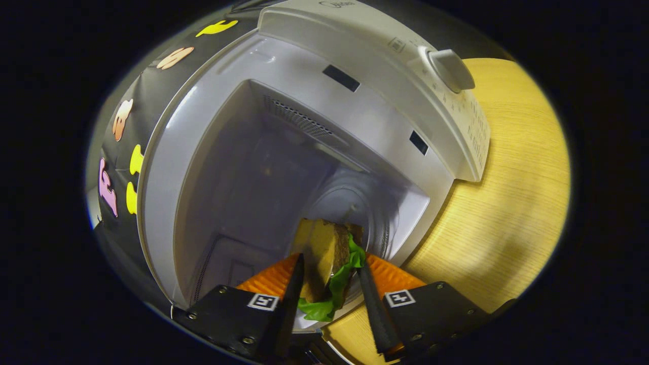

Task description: Open the microwave, put the food inside, and close the microwave door.

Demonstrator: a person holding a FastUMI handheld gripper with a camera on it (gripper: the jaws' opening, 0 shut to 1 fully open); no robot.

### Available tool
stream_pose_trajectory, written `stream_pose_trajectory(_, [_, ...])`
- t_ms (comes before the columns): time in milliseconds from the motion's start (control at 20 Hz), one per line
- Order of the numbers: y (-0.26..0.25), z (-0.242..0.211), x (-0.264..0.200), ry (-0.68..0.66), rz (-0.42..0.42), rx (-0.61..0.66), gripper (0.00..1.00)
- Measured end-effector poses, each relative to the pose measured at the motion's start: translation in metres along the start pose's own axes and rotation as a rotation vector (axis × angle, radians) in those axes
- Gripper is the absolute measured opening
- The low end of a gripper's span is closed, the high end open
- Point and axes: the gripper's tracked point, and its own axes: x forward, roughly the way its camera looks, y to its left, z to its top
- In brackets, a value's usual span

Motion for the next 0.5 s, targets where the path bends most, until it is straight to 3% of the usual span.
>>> stream_pose_trajectory(100, [-0.006, 0.008, -0.006, -0.006, -0.054, -0.042, 0.97])
stream_pose_trajectory(500, [-0.002, 0.022, -0.067, 0.062, -0.041, -0.258, 0.97])
